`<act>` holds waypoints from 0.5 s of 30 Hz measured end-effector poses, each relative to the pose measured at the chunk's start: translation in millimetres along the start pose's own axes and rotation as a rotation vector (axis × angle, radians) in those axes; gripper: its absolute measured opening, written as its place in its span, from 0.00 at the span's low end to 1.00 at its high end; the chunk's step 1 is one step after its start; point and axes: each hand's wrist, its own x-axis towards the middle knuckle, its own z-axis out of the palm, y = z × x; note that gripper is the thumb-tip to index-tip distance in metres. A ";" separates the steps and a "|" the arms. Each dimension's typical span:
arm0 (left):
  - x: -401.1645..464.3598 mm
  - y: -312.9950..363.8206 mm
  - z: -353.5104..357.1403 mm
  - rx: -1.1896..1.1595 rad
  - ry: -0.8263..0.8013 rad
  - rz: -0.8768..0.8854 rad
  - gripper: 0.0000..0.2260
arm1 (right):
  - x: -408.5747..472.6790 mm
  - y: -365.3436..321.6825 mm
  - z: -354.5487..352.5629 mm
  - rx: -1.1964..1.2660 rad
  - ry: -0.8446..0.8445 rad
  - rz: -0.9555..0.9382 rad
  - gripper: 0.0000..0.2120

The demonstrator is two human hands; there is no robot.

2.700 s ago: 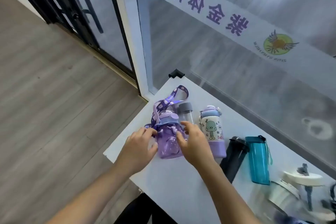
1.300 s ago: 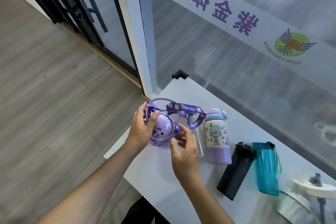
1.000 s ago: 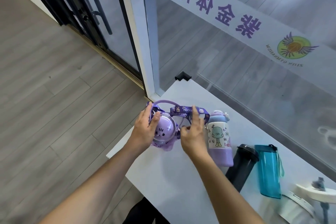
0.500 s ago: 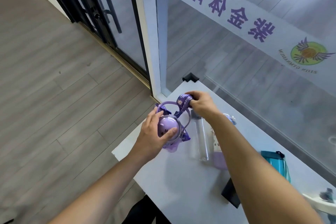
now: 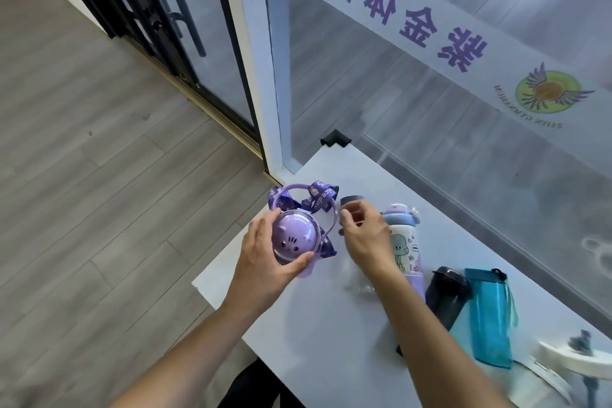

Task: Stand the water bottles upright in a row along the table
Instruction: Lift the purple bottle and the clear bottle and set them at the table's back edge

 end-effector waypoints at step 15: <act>96.1 11.8 13.5 -0.024 -0.194 0.022 0.40 | 14.0 -0.4 -3.4 0.128 -0.001 -0.013 0.22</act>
